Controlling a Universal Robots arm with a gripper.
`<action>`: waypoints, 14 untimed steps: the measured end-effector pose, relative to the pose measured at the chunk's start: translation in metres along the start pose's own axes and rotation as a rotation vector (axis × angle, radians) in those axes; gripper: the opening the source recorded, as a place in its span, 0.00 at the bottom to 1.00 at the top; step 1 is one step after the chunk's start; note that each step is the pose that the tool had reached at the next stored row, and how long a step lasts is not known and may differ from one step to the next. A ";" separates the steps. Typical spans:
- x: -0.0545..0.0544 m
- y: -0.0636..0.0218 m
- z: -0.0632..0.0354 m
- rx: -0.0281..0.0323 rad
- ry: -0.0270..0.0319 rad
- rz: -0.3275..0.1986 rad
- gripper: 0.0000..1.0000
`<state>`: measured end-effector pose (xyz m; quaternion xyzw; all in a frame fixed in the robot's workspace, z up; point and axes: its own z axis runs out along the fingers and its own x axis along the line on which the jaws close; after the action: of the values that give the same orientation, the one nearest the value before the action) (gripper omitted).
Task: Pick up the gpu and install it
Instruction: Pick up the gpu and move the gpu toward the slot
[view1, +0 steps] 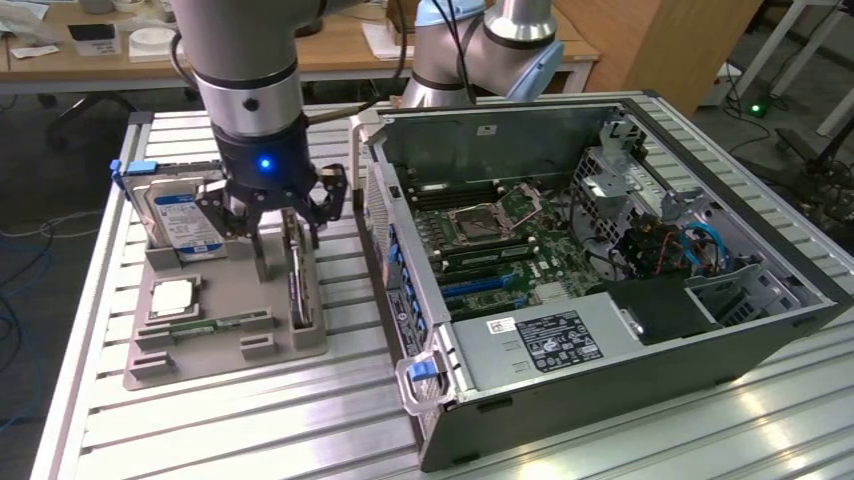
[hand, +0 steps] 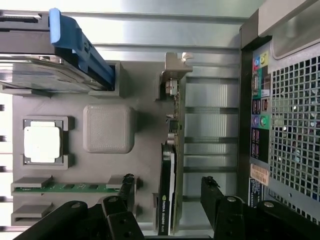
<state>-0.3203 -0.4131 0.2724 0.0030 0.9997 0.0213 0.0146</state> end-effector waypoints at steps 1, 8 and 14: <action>0.000 0.0000 0.0012 0.0000 0.0000 0.000 0.65; -0.001 -0.0003 0.0092 0.0000 -0.0001 0.000 0.65; -0.002 -0.0006 0.0149 -0.0001 -0.0001 0.000 0.65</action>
<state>-0.3182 -0.4131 0.2575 0.0030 0.9997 0.0214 0.0147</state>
